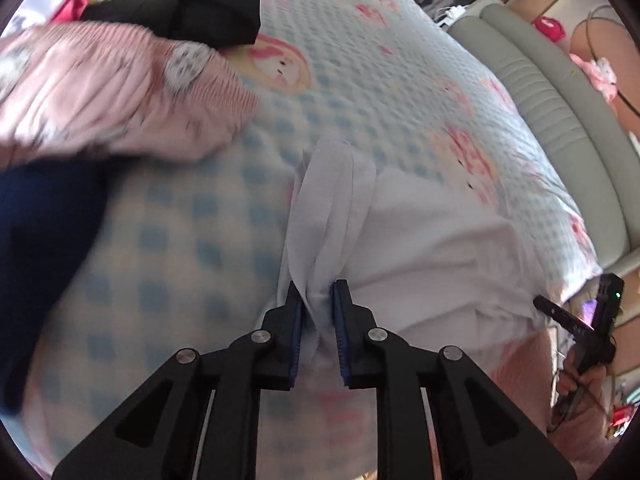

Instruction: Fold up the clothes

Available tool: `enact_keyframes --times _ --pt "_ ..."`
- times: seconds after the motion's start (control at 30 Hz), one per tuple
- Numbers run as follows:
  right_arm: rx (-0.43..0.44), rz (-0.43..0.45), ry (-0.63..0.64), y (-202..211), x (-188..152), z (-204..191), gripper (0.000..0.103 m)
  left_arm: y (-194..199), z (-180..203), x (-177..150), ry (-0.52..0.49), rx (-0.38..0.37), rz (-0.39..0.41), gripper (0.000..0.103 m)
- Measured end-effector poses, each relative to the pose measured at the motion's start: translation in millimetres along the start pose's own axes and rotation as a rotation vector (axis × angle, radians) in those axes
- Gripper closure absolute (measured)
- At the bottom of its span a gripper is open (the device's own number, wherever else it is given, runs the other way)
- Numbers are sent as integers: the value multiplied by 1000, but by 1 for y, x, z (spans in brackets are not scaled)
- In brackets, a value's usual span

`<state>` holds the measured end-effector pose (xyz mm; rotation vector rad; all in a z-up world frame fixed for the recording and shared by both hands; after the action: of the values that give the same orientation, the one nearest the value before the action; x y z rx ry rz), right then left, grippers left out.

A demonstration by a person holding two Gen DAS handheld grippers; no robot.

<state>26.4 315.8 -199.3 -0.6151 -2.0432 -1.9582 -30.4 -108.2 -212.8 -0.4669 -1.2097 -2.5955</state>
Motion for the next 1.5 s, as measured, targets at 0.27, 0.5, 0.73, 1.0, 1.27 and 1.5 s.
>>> enact_keyframes --times 0.27,0.5,0.73,1.0,1.27,1.5 --pt "-13 -35 103 4 -22 -25 77 -4 35 -3 -179 77 -13 70" --pt "-32 -75 218 3 -40 -52 75 -39 76 -1 -400 206 -94 44" --pt "-173 -60 176 -3 -42 -32 77 -14 59 -11 -333 100 -64 44" --pt "-184 3 93 18 -24 -14 76 -28 100 -7 -390 2 -43 44" --pt "-31 18 15 43 -9 -6 68 -62 115 -18 -444 40 -85 43" --pt "-59 -34 138 8 -9 -60 65 -70 114 -31 -471 119 -114 66"
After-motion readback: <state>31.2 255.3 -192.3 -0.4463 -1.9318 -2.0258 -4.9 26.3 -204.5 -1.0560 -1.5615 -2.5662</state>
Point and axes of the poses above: each gripper's, at about its wrist camera, not at the fingertips, and y roughly against the way its jaws point, z to its right, x to its top, the point moved 4 cm from there along -y, roughly the way its jaws point, and after that the axes turned 12 degrees about -x, right-handed, at the moved point
